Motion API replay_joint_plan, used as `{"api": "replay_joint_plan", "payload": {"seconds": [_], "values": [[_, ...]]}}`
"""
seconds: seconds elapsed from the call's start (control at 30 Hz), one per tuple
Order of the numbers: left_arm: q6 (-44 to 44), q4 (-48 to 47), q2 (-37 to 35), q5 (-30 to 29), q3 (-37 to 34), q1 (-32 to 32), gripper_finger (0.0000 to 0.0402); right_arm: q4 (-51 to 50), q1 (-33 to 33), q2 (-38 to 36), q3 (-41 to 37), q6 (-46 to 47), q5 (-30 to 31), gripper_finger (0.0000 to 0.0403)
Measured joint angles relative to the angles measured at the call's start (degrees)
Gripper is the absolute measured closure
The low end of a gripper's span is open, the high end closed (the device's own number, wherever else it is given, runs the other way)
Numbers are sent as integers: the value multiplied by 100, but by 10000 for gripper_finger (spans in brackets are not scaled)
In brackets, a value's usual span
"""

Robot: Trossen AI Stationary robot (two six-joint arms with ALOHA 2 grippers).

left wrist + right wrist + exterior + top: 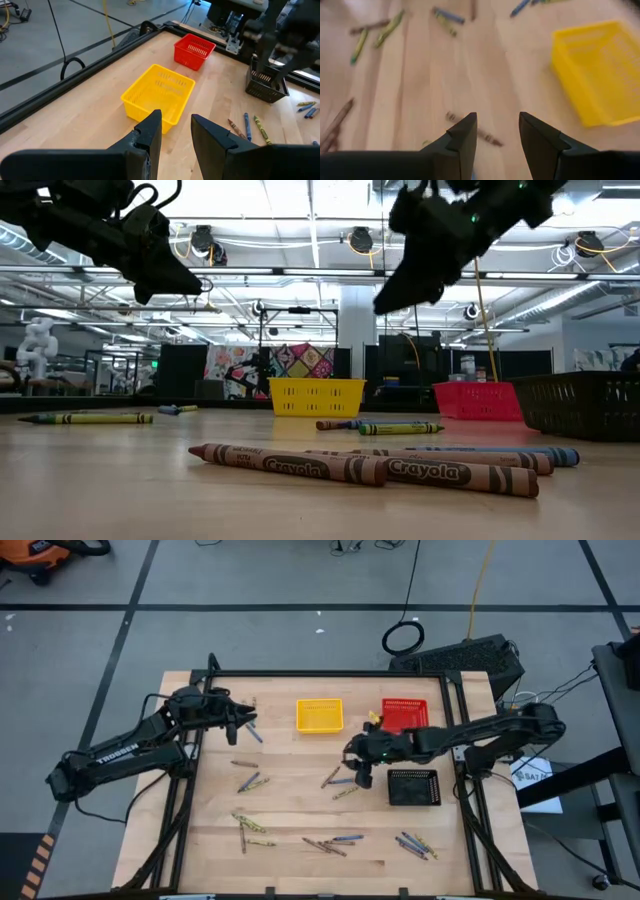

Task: Sort crayons
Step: Put the blue crayon into the yellow bin

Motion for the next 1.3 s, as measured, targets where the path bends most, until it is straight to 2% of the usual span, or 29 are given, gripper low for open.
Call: {"api": "replay_joint_plan", "payload": {"seconds": [0.13, 0.6, 1.3], "values": [[-2, 0, 0, -37, 0, 0, 292, 92, 4, 431, -2, 2, -532, 270], [-28, -4, 1, -109, 0, 0, 292, 346, 50, 1443, -2, 11, -1022, 270], [4, -4, 2, -111, -4, 0, 292, 117, 52, 1472, -4, 253, -983, 270]]}}
